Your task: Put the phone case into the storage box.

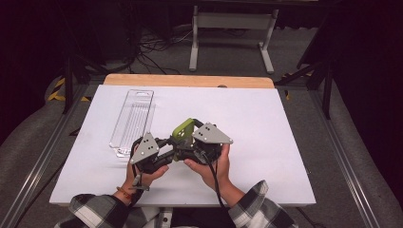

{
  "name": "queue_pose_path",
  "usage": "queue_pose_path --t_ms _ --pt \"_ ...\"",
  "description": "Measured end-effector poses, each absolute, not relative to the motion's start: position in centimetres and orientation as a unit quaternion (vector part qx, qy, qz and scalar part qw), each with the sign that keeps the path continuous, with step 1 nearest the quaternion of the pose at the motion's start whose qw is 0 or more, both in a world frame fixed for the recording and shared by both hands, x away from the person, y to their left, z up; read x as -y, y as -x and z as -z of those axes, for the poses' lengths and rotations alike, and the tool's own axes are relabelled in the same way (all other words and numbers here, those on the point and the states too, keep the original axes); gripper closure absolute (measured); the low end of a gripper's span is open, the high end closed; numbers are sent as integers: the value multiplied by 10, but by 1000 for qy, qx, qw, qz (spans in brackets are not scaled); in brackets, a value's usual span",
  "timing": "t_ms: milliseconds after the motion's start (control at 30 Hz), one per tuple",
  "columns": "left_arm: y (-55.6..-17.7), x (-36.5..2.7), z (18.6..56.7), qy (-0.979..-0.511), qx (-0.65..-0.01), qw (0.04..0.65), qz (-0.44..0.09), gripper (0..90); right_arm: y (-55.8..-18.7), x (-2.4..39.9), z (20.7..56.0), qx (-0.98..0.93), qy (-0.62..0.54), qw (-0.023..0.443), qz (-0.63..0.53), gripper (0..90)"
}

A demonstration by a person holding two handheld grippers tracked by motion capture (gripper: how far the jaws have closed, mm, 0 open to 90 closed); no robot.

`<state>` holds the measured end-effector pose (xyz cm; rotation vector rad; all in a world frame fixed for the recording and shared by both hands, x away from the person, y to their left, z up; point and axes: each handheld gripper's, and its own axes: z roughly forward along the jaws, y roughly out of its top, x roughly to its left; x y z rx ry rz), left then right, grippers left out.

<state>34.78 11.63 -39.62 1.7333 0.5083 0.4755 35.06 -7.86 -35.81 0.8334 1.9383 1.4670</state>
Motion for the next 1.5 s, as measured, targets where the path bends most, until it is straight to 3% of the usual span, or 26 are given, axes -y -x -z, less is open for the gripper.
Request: queue_pose_path --t_ms 833,1500 --pt "-347 -124 393 -754 -195 587 -222 777 -350 84 349 -726 -304 252 -563 126" --pt "-344 -123 395 -765 -178 580 -219 778 -345 104 328 -735 -255 297 -554 94"
